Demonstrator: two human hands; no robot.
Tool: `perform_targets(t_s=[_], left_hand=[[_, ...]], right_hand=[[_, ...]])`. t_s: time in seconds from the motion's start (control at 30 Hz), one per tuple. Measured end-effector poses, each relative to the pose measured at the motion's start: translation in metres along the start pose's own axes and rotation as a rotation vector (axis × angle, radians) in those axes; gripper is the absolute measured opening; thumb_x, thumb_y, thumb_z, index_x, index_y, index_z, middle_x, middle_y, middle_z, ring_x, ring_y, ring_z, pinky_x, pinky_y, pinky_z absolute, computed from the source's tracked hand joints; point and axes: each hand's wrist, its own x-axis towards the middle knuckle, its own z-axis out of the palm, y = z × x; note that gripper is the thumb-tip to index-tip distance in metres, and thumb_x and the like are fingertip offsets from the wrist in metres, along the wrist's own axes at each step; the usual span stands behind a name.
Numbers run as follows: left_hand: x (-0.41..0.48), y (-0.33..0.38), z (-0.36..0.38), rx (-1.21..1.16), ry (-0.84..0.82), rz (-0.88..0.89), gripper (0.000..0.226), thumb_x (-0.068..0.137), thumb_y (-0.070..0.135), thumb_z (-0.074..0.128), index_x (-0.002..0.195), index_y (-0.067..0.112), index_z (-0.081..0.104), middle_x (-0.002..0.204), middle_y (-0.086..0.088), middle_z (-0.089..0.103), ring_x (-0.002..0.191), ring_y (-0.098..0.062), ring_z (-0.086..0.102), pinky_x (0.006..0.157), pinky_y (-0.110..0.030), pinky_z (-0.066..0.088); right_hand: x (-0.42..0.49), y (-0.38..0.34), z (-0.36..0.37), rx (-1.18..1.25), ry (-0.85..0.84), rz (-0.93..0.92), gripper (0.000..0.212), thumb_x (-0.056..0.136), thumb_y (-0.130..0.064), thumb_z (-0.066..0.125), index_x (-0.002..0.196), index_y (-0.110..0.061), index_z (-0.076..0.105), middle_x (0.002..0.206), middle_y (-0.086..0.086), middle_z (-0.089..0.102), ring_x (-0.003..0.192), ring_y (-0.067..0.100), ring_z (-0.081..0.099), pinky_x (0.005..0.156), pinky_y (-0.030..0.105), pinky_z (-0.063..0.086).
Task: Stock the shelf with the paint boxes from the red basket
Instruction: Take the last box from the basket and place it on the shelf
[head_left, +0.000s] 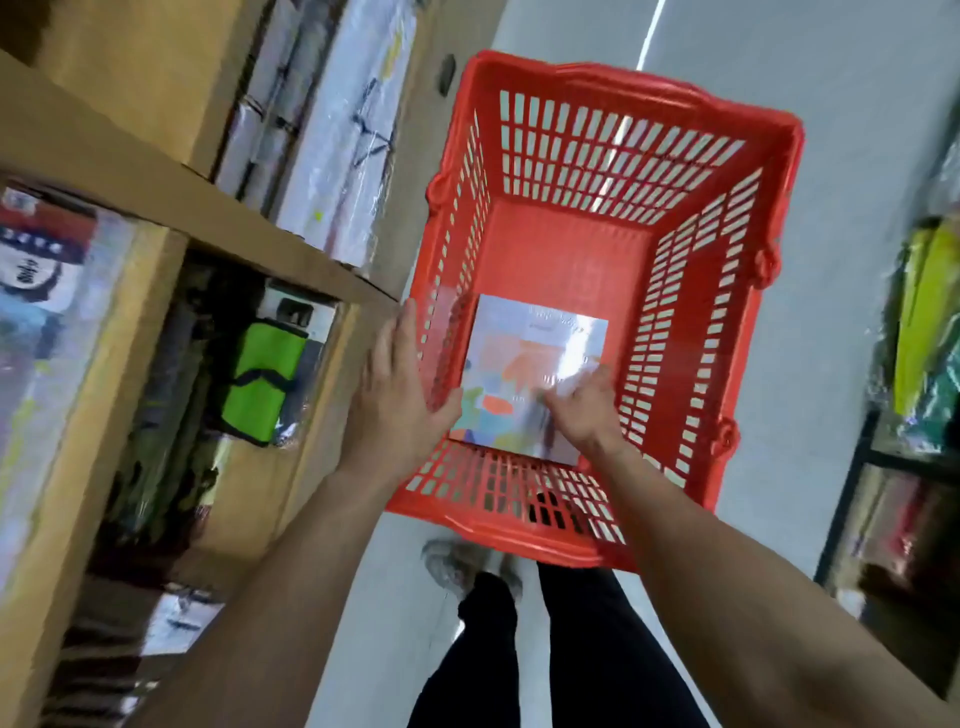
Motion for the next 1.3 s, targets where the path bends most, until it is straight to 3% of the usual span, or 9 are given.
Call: perform_targets(t_s=[0.13,0.3,0.5,0.63,0.8,0.93,1.0,1.1,1.3], left_hand=[[0.003,-0.004,0.001,-0.007,0.003,-0.006,0.107,0.078,0.031,0.083,0.160,0.014,0.017,0.156,-0.021,0.037,0.133,-0.023,0.025,0.105,-0.052,0.045],[0.004,-0.005,0.002,0.007,-0.007,0.011,0.107,0.079,0.037,0.081,0.159,0.023,0.012,0.155,-0.015,0.034,0.132,-0.021,0.025,0.101,-0.052,0.048],[0.002,-0.008,0.003,-0.044,0.005,0.024,0.099,0.078,0.054,0.058,0.159,0.031,0.006,0.151,0.003,0.026,0.132,-0.029,0.044,0.095,-0.051,0.053],[-0.002,-0.005,-0.004,-0.064,-0.062,0.003,0.101,0.077,0.051,0.058,0.158,0.037,-0.001,0.149,0.003,0.026,0.130,-0.037,0.051,0.098,-0.052,0.052],[-0.023,0.007,-0.029,-0.044,-0.173,-0.060,0.104,0.082,0.043,0.070,0.161,0.030,0.005,0.154,-0.005,0.025,0.132,-0.038,0.047,0.105,-0.051,0.044],[-0.053,0.022,-0.069,-0.060,-0.115,-0.102,0.098,0.085,0.049,0.070,0.162,0.019,0.018,0.158,-0.010,0.034,0.138,-0.033,0.045,0.107,-0.047,0.043],[-0.068,0.032,-0.096,-0.105,-0.080,-0.097,0.094,0.088,0.051,0.066,0.163,0.019,0.019,0.161,-0.007,0.032,0.142,-0.030,0.042,0.109,-0.044,0.041],[-0.092,0.043,-0.137,-0.118,0.001,-0.016,0.091,0.088,0.055,0.062,0.161,0.017,0.024,0.163,-0.005,0.029,0.146,-0.027,0.036,0.116,-0.041,0.036],[-0.148,0.054,-0.227,-0.417,0.241,-0.057,0.096,0.079,0.074,0.053,0.160,0.033,0.021,0.159,0.005,0.037,0.141,-0.012,0.041,0.113,-0.035,0.039]], right_hand=[[-0.003,0.001,0.017,0.087,0.105,0.025,0.106,0.083,-0.052,0.078,0.157,0.003,0.026,0.154,0.021,0.048,0.145,0.042,0.042,0.121,0.050,0.037],[-0.001,-0.008,0.014,0.208,0.130,-0.098,0.040,0.086,-0.030,0.076,0.118,-0.009,0.066,0.117,0.011,0.074,0.110,0.032,0.071,0.095,0.049,0.058],[-0.033,-0.017,0.010,0.236,0.179,-0.244,0.032,0.100,-0.025,0.066,0.123,-0.004,0.055,0.112,0.009,0.073,0.106,0.035,0.072,0.079,0.035,0.052],[-0.070,-0.021,-0.014,0.154,0.301,-0.363,0.030,0.100,-0.031,0.065,0.119,-0.009,0.053,0.106,0.012,0.076,0.093,0.038,0.073,0.074,0.042,0.055],[-0.124,-0.023,-0.058,0.257,0.359,-0.421,0.025,0.098,-0.029,0.069,0.119,-0.023,0.058,0.099,-0.016,0.068,0.087,0.011,0.069,0.081,0.035,0.057],[-0.174,-0.036,-0.090,0.324,0.379,-0.496,0.020,0.097,-0.034,0.071,0.102,-0.045,0.057,0.091,-0.038,0.070,0.086,-0.017,0.067,0.067,0.007,0.049],[-0.204,-0.051,-0.107,0.328,0.363,-0.560,0.021,0.096,-0.037,0.071,0.103,-0.050,0.057,0.096,-0.047,0.066,0.091,-0.019,0.066,0.066,0.007,0.052],[-0.250,-0.082,-0.131,0.357,0.311,-0.691,0.023,0.094,-0.033,0.073,0.110,-0.045,0.063,0.099,-0.035,0.074,0.091,-0.006,0.073,0.074,0.020,0.058],[-0.364,-0.153,-0.158,0.438,0.112,-1.018,0.023,0.090,-0.019,0.075,0.111,-0.027,0.072,0.104,-0.020,0.080,0.090,0.000,0.077,0.074,0.014,0.058]])
